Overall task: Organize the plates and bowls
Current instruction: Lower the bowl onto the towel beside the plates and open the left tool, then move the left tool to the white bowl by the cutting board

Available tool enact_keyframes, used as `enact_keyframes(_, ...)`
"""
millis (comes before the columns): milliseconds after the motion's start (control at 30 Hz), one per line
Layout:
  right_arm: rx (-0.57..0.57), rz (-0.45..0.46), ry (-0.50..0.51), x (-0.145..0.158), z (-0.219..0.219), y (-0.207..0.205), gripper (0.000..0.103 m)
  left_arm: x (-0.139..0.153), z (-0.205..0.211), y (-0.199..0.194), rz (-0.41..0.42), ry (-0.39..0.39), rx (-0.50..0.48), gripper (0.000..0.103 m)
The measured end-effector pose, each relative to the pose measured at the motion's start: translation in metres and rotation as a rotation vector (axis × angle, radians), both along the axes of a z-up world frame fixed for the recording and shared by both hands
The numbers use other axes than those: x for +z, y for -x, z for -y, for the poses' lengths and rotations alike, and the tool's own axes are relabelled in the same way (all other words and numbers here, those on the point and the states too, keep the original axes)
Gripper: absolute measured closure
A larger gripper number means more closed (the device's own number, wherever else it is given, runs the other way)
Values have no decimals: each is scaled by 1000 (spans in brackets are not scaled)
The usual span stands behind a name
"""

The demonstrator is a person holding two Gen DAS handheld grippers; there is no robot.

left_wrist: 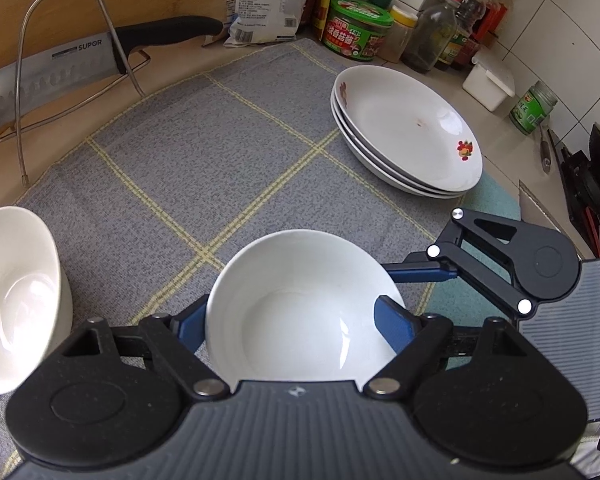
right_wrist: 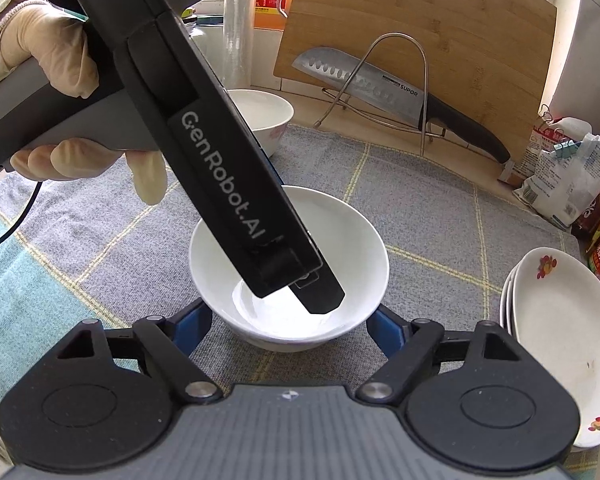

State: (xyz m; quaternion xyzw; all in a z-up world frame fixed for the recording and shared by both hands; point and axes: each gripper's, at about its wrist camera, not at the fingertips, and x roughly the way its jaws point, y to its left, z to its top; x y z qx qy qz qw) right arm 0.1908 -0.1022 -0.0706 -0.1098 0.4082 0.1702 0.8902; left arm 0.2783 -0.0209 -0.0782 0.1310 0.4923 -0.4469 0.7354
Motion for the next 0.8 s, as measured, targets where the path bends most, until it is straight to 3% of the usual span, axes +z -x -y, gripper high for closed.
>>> enact_keyframes(100, 2, 21, 0, 1, 0, 3, 0, 1, -3, 4, 20, 23, 6, 12)
enact_keyframes(300, -22, 27, -17, 5, 7, 6, 0, 15, -18, 13, 100, 87, 56, 10)
enact_keyframes(567, -63, 50, -8, 14, 13, 18, 0, 35, -47, 45, 292, 146, 174, 4)
enact_keyframes(800, -31, 88, -27, 24, 16, 20, 0, 36, -76, 53, 280, 156, 367, 3)
